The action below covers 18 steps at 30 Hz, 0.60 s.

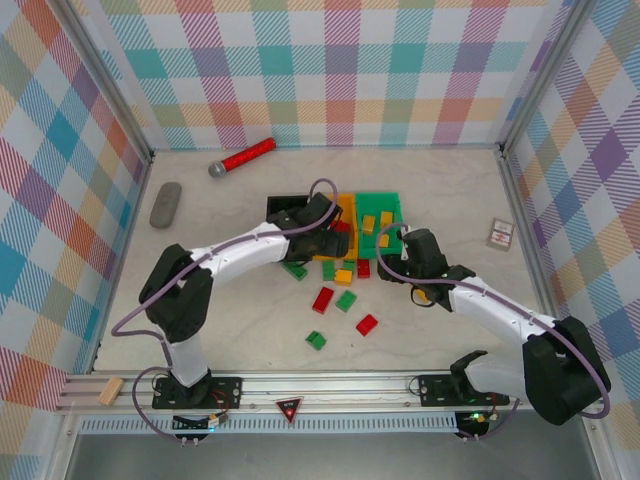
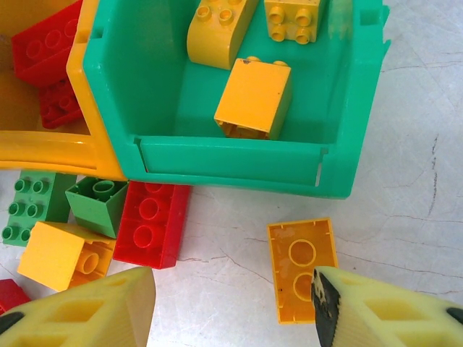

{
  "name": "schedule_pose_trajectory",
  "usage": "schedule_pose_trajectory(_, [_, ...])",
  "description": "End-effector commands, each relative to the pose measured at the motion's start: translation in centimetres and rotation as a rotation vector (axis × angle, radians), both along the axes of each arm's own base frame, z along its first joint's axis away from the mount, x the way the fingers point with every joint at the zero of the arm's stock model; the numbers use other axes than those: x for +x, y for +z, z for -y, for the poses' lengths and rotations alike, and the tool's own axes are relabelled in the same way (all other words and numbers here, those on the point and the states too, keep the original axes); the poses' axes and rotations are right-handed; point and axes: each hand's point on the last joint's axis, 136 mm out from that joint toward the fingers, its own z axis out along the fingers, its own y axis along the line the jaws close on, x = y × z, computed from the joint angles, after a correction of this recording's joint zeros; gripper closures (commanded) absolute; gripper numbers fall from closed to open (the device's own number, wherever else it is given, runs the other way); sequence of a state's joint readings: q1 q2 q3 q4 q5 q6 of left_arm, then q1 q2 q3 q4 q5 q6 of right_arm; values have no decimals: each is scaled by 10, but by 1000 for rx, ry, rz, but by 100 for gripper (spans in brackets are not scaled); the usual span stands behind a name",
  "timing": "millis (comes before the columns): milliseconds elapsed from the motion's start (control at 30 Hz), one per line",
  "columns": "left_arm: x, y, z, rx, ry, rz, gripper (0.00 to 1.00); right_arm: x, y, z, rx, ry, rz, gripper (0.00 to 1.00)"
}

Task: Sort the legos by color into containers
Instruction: Place the lego in the container, then pick up the lego from the middle-left of the table.

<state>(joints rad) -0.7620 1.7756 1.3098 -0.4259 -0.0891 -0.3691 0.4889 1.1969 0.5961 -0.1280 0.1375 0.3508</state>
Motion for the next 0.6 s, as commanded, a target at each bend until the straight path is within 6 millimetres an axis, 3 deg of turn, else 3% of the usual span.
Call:
schedule_pose_trajectory(0, [-25,12,5,-57,-64,9,27,0,-5,1,5,-6,-12,40])
schedule_pose_trajectory(300, [-80,-20,1,-17,-210,-82,28,1,-8,3,-7,-13,-13,40])
schedule_pose_trajectory(567, [-96,-40,-10,38,-243,-156,30,1,-8,3,-10,-17,-13,40])
